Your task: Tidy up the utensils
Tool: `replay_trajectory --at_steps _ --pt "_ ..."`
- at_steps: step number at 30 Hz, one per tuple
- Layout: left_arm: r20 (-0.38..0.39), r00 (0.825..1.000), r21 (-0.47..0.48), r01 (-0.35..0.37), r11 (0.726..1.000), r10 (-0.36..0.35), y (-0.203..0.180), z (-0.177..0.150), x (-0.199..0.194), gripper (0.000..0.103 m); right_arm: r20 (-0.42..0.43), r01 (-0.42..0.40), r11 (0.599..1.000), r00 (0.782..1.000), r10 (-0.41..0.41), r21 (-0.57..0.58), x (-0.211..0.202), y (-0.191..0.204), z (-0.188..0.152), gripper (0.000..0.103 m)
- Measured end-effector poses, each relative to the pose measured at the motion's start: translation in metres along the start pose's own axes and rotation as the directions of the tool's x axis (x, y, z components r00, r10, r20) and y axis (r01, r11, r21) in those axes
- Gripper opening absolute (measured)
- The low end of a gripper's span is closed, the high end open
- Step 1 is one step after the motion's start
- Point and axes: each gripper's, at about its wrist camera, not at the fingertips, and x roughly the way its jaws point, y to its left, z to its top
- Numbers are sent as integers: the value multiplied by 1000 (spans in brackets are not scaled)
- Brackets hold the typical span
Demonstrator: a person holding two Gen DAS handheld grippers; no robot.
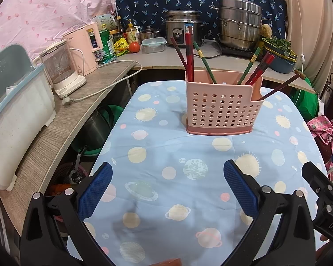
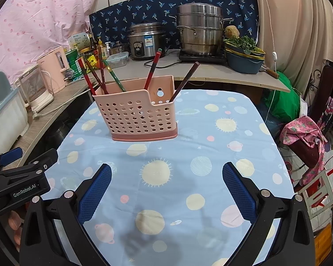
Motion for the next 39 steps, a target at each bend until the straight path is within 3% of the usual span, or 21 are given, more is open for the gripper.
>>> replay_trajectory --at_steps 39 --pt "5 1000 4 -13 1000 13 -1 4 2 96 0 5 1000 1000 -5 -1 6 -2 0 96"
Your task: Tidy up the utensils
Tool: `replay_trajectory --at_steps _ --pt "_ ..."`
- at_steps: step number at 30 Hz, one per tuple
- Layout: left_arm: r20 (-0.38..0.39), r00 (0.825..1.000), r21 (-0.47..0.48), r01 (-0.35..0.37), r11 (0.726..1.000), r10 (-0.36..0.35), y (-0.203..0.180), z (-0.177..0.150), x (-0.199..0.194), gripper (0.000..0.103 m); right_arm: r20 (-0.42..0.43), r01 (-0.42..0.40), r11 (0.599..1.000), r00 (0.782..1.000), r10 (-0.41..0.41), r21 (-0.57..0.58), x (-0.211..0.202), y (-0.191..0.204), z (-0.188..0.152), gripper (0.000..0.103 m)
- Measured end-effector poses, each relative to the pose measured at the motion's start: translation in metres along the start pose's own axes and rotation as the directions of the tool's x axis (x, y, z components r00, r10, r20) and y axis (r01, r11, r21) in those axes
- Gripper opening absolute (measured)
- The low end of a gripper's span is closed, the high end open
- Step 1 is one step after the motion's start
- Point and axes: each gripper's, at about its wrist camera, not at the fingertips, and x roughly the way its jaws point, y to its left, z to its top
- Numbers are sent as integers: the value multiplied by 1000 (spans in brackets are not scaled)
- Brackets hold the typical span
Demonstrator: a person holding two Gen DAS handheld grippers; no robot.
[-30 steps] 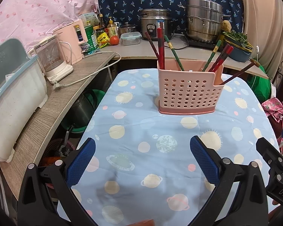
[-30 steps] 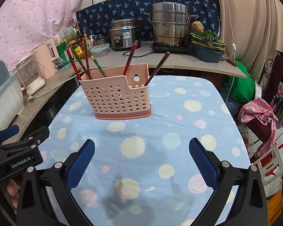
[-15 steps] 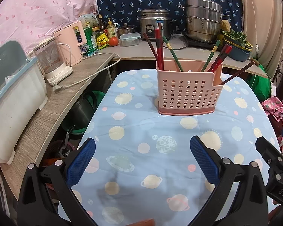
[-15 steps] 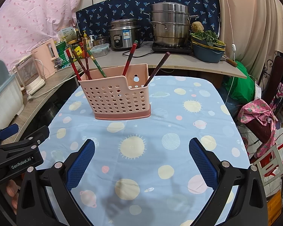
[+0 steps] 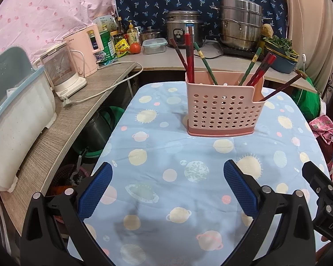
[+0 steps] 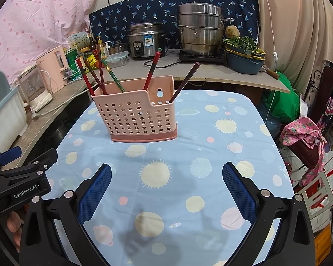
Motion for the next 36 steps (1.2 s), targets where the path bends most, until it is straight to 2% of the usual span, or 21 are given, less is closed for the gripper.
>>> replay_trajectory --at_steps 36 --pt "0 1000 4 -10 1000 10 -2 0 1 96 -4 1 1000 1000 -1 0 2 0 0 96"
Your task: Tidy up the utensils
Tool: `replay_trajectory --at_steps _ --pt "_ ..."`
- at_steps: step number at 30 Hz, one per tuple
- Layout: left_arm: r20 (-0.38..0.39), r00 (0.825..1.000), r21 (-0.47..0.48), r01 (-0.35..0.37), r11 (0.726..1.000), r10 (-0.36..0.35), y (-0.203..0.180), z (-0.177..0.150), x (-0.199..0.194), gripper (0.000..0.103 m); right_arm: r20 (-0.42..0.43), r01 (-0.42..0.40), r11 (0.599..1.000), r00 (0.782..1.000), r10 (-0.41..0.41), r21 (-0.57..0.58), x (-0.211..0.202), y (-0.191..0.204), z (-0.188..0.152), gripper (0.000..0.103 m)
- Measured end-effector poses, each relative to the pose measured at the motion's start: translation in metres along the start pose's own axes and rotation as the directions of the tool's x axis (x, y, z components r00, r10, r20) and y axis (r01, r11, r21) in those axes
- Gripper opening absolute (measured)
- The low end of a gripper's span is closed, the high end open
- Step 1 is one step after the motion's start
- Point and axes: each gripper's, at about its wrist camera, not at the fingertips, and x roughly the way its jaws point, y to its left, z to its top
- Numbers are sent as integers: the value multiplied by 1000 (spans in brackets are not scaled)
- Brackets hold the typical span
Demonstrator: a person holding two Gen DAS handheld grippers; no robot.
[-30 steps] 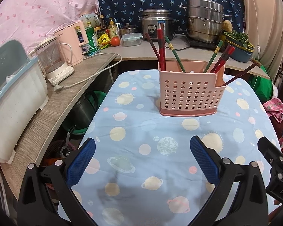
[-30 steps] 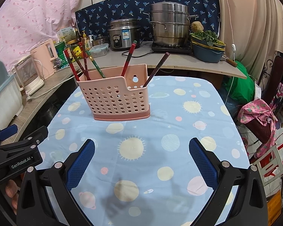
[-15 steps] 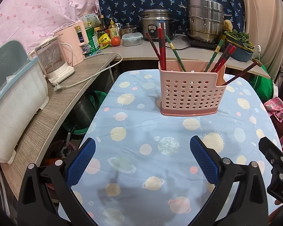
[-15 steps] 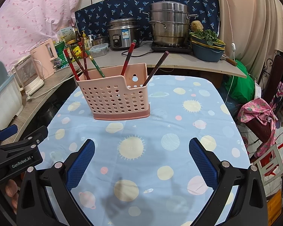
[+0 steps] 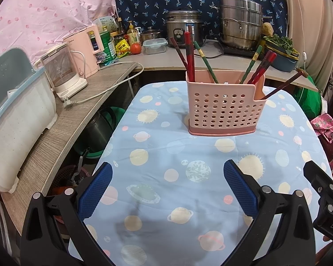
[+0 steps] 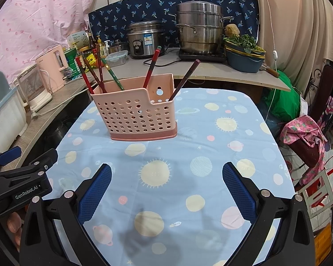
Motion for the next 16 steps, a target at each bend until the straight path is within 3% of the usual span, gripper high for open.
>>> replay_trajectory --at_steps 16 --pt "20 1000 9 -6 1000 6 1 -2 1 96 3 0 1000 1000 0 5 2 5 -2 96"
